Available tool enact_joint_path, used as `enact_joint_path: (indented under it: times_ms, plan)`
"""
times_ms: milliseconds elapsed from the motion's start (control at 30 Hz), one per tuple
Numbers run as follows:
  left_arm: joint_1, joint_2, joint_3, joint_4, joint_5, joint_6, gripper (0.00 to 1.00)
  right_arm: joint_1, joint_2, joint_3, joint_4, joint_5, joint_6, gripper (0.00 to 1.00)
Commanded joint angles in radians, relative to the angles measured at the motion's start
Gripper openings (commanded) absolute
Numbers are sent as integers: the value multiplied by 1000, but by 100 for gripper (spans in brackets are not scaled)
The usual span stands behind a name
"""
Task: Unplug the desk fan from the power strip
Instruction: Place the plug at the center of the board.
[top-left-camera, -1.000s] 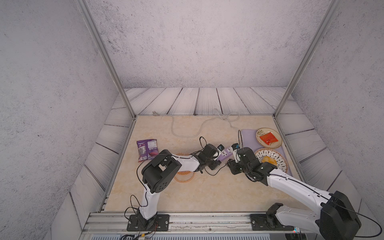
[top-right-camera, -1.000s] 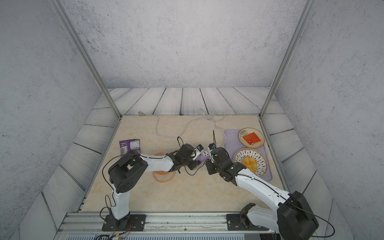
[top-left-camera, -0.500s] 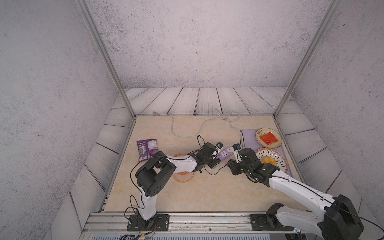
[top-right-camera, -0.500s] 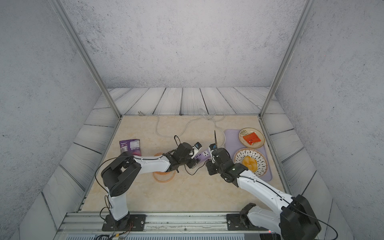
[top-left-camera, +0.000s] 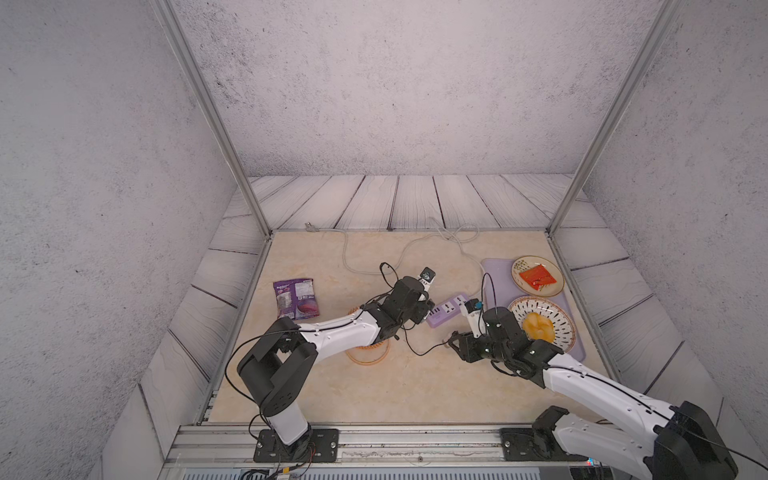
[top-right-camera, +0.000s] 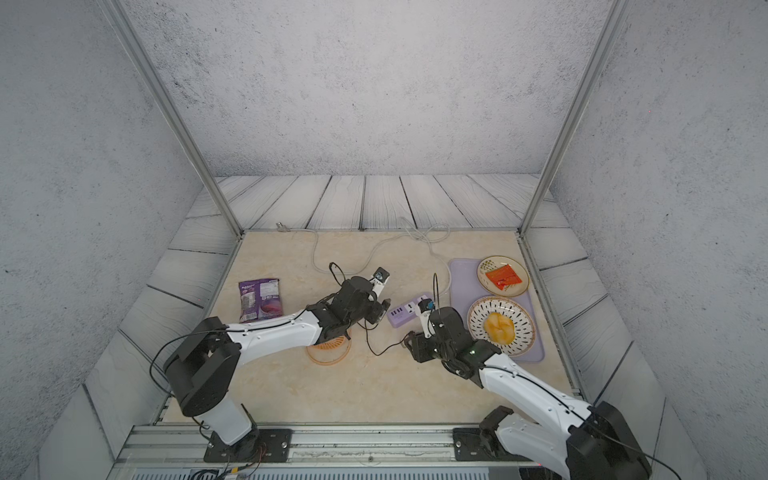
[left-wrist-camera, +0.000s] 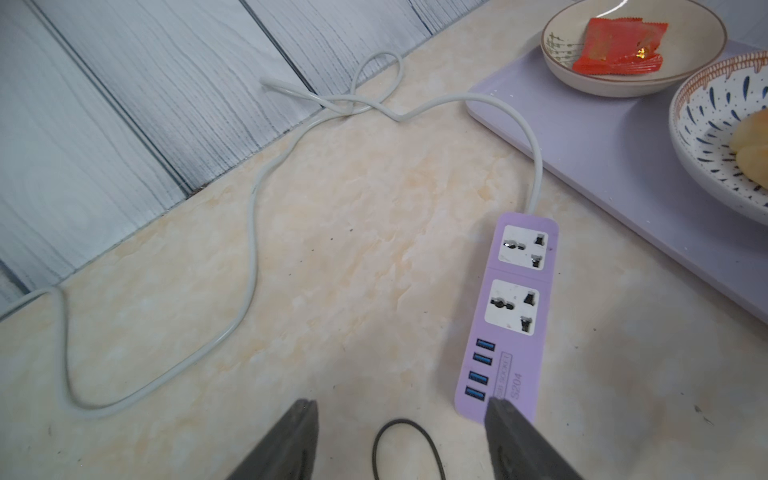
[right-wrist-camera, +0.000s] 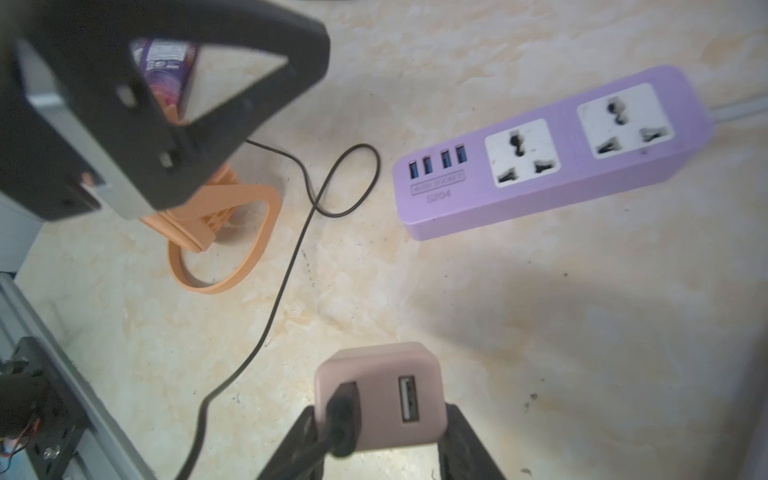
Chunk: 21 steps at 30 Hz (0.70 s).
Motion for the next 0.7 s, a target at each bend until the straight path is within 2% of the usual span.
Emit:
enact_joint_path:
  times_ms: [0, 167, 667]
  plan:
    - [10, -52, -50, -46, -41, -80, 69, 8, -9, -29, 148, -96, 57, 9]
    - [10, -133, -77, -68, -21, -149, 70, 24, 29, -103, 307, -142, 98, 9]
    - [10, -292, -129, -115, 13, -217, 70, 32, 257, -189, 685, -254, 219, 10]
